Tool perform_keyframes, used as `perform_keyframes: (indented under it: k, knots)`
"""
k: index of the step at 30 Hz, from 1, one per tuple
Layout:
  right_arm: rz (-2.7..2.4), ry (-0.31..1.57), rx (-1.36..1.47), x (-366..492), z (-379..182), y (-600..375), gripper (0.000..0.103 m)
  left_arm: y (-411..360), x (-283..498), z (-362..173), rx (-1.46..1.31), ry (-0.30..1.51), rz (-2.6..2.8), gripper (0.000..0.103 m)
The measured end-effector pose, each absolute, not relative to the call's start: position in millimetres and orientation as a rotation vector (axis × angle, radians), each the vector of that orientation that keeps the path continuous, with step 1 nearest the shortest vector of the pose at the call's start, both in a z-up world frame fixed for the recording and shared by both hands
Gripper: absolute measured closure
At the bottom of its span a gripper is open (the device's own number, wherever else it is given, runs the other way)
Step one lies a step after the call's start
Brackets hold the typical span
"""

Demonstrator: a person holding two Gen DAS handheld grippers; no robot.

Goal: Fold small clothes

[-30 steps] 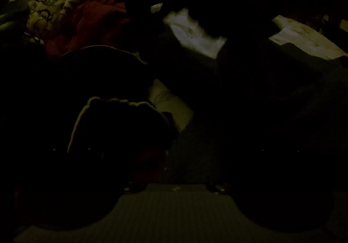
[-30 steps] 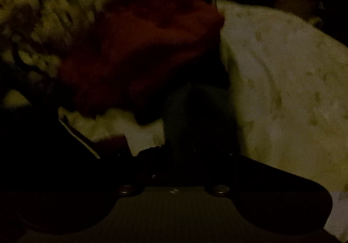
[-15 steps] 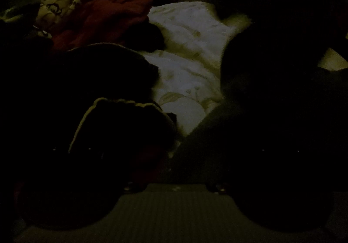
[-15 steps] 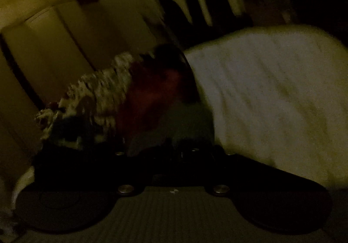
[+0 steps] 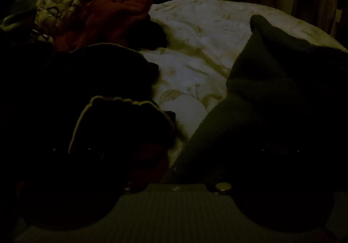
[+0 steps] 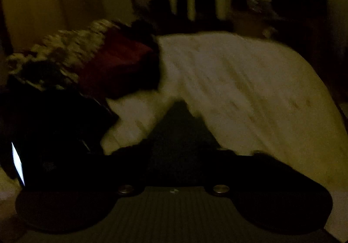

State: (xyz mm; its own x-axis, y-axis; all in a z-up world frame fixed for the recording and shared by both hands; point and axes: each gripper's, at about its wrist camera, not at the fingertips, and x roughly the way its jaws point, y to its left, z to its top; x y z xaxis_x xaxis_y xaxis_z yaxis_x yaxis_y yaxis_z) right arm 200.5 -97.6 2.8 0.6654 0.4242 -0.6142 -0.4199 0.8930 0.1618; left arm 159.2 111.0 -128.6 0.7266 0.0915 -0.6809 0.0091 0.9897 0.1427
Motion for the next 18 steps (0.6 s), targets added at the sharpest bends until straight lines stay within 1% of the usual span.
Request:
perform_keyframes:
  k: [3,4,6,9,10,11,12,13,14,16,18]
  knots:
    - [0.474,0.708,-0.005,236.1,5.8,-55.5,0.008,110.0,158.5,-129.2,0.147,0.754,0.044,0.0]
    - [0.453,0.74,-0.011,250.8,1.1,-40.2,0.008,109.6,158.8,-129.4,0.15,0.755,0.045,0.0]
    - [0.378,0.813,-0.048,272.2,-14.6,-16.4,0.011,109.2,158.6,-129.2,0.151,0.754,0.044,0.0]
    - [0.24,0.851,-0.144,299.1,-43.7,8.4,0.017,109.9,158.0,-130.0,0.15,0.75,0.041,0.0]
    - [0.203,0.877,-0.166,307.4,-53.4,13.0,0.024,110.0,157.6,-130.2,0.149,0.748,0.04,0.0]
    - [0.172,0.905,-0.171,313.8,-61.4,15.4,0.04,110.2,157.0,-130.1,0.147,0.746,0.037,0.0]
    - [0.166,0.923,-0.141,316.8,-66.7,10.6,0.076,111.1,156.2,-129.6,0.143,0.741,0.031,0.0]
    - [0.175,0.918,-0.096,313.7,-66.4,-0.4,0.083,111.8,155.4,-128.9,0.137,0.736,0.028,0.0]
    - [0.187,0.89,-0.064,306.0,-61.2,-11.7,0.086,112.9,154.7,-127.8,0.127,0.733,0.021,0.0]
    - [0.215,0.796,-0.041,286.9,-39.1,-28.7,0.086,114.1,152.7,-123.0,0.098,0.724,0.008,0.0]
    - [0.272,0.726,0.075,264.0,-12.5,-57.7,0.087,113.1,147.9,-113.2,0.045,0.692,-0.03,0.0]
